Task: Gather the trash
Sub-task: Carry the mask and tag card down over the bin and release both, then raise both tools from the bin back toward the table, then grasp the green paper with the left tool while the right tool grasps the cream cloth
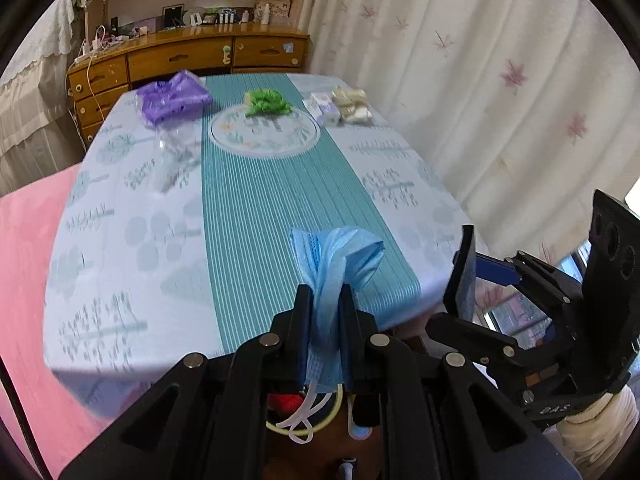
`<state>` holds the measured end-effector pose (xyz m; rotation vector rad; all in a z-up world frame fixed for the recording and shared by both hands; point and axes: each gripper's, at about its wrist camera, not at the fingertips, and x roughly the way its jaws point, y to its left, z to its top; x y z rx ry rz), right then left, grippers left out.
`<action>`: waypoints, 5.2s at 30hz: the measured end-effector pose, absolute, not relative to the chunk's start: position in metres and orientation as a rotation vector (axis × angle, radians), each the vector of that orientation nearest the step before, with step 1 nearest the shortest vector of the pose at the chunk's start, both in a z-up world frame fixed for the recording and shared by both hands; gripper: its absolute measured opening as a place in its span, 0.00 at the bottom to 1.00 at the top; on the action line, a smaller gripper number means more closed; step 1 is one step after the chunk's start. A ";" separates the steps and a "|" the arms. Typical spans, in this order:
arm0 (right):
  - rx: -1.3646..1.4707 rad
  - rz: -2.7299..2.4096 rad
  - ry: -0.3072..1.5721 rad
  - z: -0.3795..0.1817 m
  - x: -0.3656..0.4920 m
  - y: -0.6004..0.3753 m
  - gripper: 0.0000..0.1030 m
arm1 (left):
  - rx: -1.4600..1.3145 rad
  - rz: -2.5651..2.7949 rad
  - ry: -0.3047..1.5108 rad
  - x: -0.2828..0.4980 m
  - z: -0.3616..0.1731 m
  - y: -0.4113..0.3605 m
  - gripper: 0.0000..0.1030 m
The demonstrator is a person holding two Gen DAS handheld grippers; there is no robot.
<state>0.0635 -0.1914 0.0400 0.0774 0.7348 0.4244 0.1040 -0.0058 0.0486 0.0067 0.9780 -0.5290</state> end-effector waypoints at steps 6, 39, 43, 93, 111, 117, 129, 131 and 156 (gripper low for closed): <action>0.084 0.434 0.797 0.006 0.039 -0.180 0.73 | 0.026 -0.534 1.000 0.067 0.013 0.000 0.10; 0.266 0.218 1.207 -0.282 0.063 -0.179 0.74 | 0.031 -0.409 1.312 0.072 -0.278 -0.015 0.11; 0.328 0.191 1.262 -0.309 0.067 -0.189 0.74 | 0.002 -0.420 1.362 0.079 -0.304 -0.017 0.11; 0.302 0.153 1.326 -0.338 0.081 -0.180 0.79 | -0.022 -0.335 1.359 0.082 -0.321 -0.005 0.53; 0.100 0.289 1.033 -0.166 0.024 -0.195 0.79 | 0.047 -0.509 1.040 0.055 -0.137 0.002 0.53; 0.061 0.303 0.880 -0.096 0.018 -0.197 0.79 | 0.046 -0.518 0.939 0.072 -0.074 0.000 0.54; -0.018 0.244 0.610 0.022 0.068 -0.228 0.79 | 0.129 -0.497 0.772 0.143 0.035 -0.047 0.54; -0.026 0.221 0.594 0.034 0.087 -0.238 0.79 | 0.130 -0.499 0.780 0.163 0.044 -0.056 0.54; -0.370 0.012 0.718 0.004 0.411 -0.335 0.79 | 0.307 -0.397 1.000 0.484 -0.012 -0.159 0.62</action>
